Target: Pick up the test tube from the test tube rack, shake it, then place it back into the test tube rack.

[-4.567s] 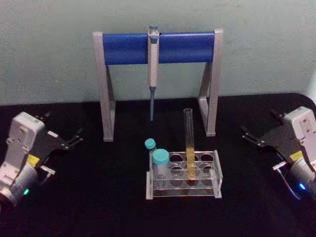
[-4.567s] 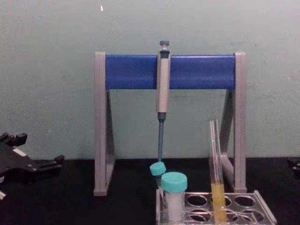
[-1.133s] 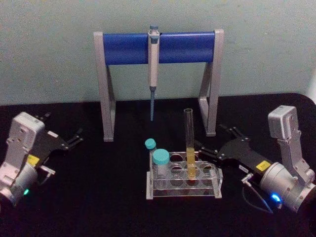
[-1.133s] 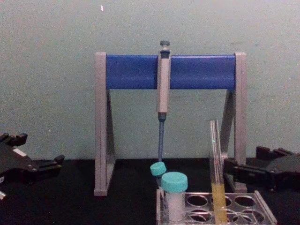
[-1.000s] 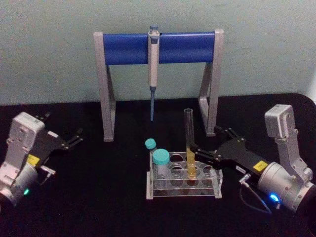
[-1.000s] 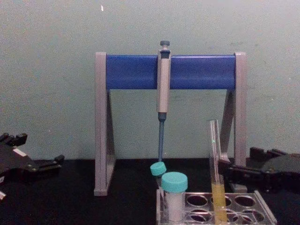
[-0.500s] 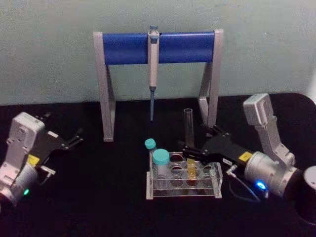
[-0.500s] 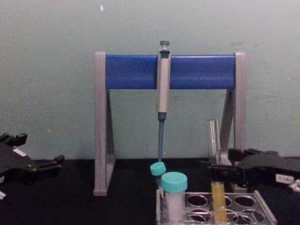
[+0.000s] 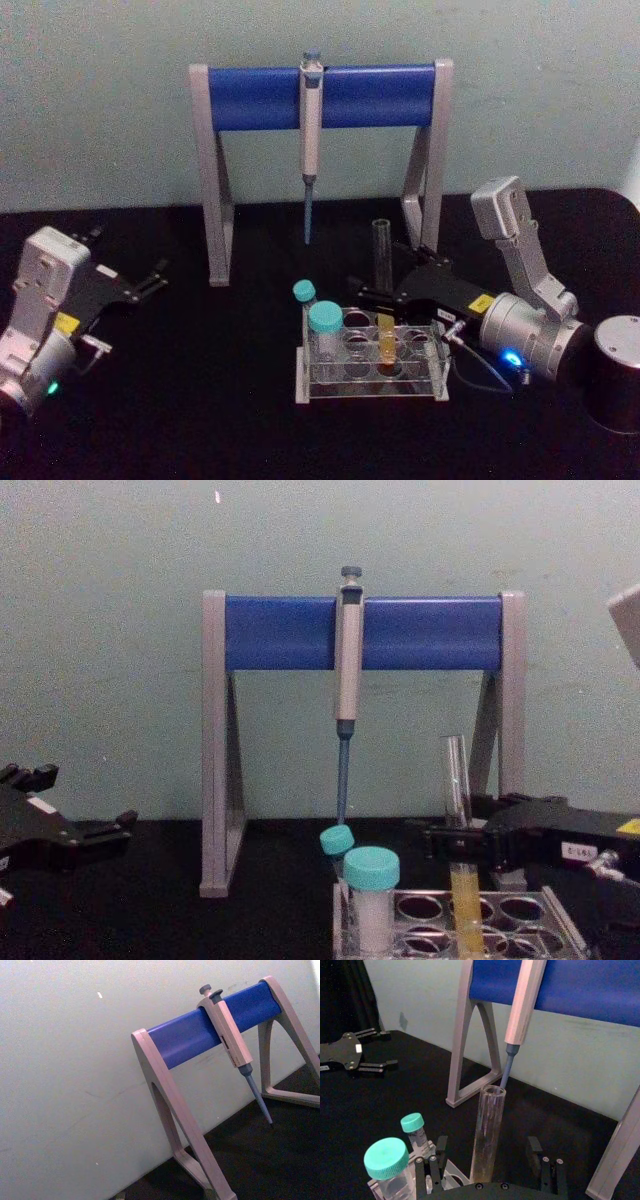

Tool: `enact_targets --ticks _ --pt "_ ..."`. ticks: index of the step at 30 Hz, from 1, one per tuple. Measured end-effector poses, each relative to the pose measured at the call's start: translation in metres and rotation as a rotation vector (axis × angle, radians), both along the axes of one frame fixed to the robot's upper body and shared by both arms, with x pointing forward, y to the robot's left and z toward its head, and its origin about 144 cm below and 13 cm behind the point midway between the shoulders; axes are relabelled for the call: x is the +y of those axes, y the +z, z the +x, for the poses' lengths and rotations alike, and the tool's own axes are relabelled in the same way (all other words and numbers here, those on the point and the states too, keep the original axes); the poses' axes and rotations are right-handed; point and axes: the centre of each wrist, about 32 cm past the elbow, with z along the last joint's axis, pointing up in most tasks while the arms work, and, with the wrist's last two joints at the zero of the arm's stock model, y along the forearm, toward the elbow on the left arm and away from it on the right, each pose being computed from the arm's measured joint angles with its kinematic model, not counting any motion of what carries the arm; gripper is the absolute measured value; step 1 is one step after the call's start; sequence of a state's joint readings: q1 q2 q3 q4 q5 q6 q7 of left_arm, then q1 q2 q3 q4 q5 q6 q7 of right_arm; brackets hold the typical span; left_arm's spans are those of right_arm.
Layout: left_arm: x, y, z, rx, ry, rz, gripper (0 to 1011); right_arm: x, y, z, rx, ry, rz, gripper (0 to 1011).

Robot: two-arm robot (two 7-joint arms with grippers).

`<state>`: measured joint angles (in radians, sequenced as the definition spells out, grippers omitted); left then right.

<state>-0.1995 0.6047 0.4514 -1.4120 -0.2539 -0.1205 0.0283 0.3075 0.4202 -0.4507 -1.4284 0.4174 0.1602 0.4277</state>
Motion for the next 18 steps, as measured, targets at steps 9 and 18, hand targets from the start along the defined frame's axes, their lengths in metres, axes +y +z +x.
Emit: enact_targets --ticks 9,18 --pt "0.0000 0.0000 0.0000 0.000 0.000 0.000 1009 -0.0006 -0.0001 -0.0011 0.000 0.000 0.001 1000" --pt "0.0000 0.0000 0.0000 0.000 0.000 0.000 1010 -0.0008 0.0000 -0.0016 0.000 -0.001 0.003 788"
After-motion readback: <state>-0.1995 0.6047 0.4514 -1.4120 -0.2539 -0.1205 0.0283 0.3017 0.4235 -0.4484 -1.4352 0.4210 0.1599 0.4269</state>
